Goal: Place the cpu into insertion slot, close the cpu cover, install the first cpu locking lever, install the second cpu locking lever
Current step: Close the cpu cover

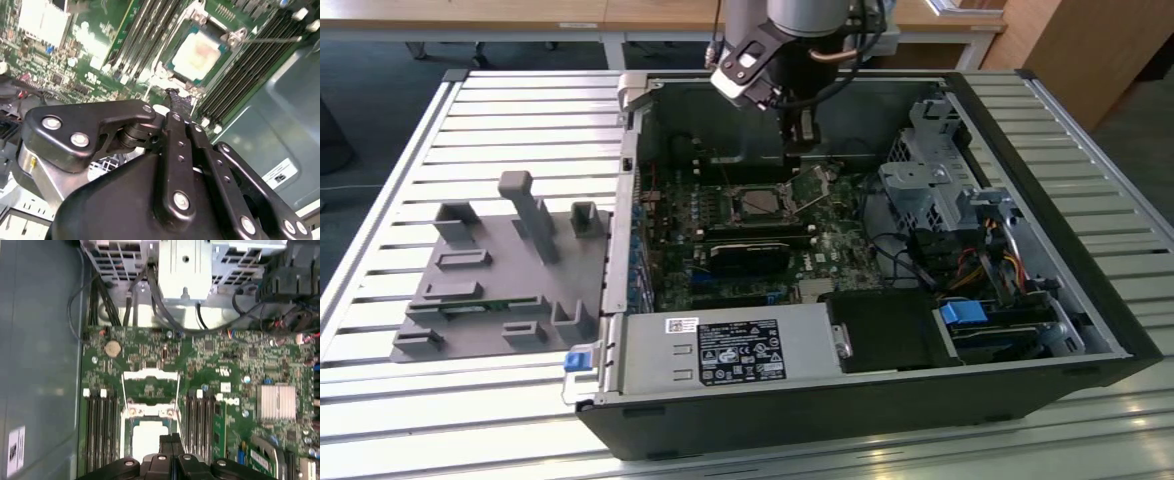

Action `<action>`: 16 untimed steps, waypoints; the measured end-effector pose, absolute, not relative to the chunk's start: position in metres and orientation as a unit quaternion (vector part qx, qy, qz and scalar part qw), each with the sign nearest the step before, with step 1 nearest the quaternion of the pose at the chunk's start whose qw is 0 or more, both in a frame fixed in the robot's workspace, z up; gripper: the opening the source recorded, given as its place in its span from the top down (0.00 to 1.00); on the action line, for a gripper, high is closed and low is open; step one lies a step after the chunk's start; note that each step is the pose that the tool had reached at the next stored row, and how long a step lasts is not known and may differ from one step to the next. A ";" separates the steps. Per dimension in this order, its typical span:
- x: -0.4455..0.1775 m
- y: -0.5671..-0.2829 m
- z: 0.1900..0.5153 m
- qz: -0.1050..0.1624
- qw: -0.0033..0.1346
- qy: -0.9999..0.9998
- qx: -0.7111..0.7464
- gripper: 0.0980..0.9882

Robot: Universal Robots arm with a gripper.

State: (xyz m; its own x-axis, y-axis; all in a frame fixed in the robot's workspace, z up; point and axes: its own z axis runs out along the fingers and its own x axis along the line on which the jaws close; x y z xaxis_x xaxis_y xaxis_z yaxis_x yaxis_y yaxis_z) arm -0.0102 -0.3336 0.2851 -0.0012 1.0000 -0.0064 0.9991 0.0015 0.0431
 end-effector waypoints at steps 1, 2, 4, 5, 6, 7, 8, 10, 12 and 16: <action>-0.009 -0.334 0.285 0.017 0.012 0.707 0.707 0.99; -0.007 -0.334 0.285 0.022 0.007 0.707 0.707 0.99; -0.004 -0.333 0.283 0.023 0.005 0.708 0.706 0.99; -0.002 -0.333 0.282 0.023 0.005 0.710 0.704 0.99; -0.002 -0.333 0.282 0.023 0.005 0.714 0.700 0.99; -0.002 -0.333 0.281 0.023 0.005 0.718 0.695 0.99; 0.000 -0.333 0.280 0.023 0.005 0.721 0.693 0.99; 0.006 -0.333 0.278 0.022 0.004 0.721 0.693 0.99; 0.011 -0.330 0.277 0.021 0.003 0.721 0.693 0.99; 0.021 -0.327 0.272 0.020 0.001 0.721 0.693 0.99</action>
State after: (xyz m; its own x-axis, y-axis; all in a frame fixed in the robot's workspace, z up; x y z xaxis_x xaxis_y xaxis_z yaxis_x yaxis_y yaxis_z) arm 0.0207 -0.3268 0.2725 -0.0401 0.9989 0.0255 0.9988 0.0394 0.0297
